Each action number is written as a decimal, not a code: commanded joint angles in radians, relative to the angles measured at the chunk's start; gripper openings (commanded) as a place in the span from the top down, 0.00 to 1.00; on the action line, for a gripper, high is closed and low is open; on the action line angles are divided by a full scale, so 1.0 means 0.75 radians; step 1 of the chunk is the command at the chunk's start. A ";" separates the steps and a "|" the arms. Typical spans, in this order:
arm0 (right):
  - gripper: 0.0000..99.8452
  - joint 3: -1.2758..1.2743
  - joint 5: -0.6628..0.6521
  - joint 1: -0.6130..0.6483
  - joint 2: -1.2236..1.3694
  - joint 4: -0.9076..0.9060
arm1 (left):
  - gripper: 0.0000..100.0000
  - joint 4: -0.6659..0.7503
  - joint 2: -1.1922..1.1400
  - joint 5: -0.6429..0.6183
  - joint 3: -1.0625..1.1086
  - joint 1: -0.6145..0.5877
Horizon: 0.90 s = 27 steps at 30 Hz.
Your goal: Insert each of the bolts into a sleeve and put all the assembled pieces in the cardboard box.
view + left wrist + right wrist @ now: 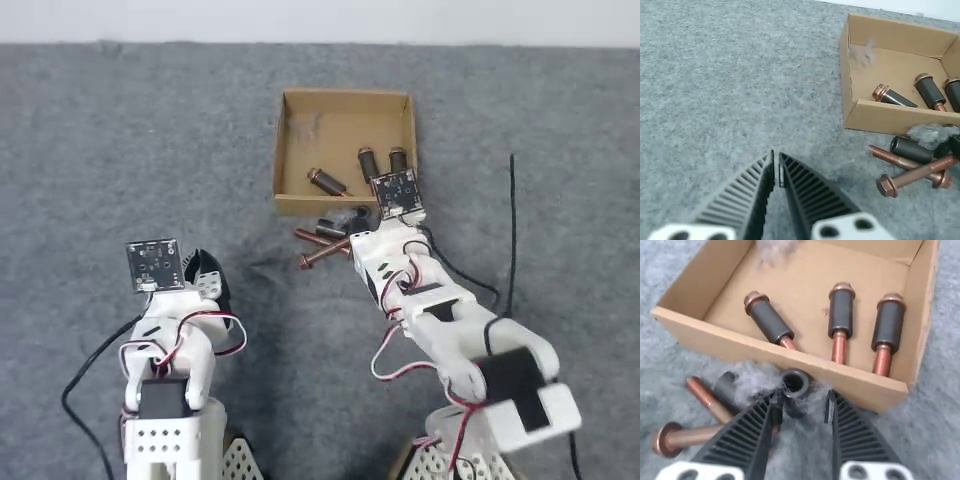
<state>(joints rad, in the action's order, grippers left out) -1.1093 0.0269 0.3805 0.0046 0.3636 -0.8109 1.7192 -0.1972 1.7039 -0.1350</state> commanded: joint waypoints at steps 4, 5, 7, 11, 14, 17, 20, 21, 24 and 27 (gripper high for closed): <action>0.88 0.090 0.004 -0.026 0.062 0.042 | 0.99 0.000 0.018 0.010 -0.019 0.008; 0.90 0.115 0.006 -0.026 0.071 0.009 | 0.99 0.000 0.018 0.010 -0.019 0.008; 0.94 0.168 0.010 -0.026 0.095 -0.038 | 0.99 0.000 0.018 0.010 -0.019 0.008; 0.97 0.215 0.012 -0.026 0.140 -0.038 | 0.99 0.000 0.018 0.010 -0.019 0.008; 0.97 0.217 0.012 -0.026 0.144 -0.038 | 0.99 0.000 0.018 0.010 -0.019 0.008; 0.97 0.217 0.012 -0.032 0.142 -0.038 | 0.99 0.000 0.018 0.010 -0.019 0.008; 0.97 0.211 0.012 -0.034 0.140 -0.038 | 0.99 0.000 0.018 0.010 -0.019 0.008; 0.97 0.211 0.012 -0.034 0.138 -0.038 | 0.99 0.000 0.018 0.010 -0.019 0.008; 0.97 0.178 0.012 -0.034 0.079 -0.040 | 0.99 0.000 0.018 0.010 -0.019 0.008; 0.97 0.113 0.012 -0.032 -0.040 -0.048 | 0.99 0.000 0.018 0.010 -0.019 0.008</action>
<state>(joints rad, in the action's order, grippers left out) -1.0219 0.0269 0.3744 0.0905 0.3299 -0.8109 1.7192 -0.1956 1.7039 -0.1350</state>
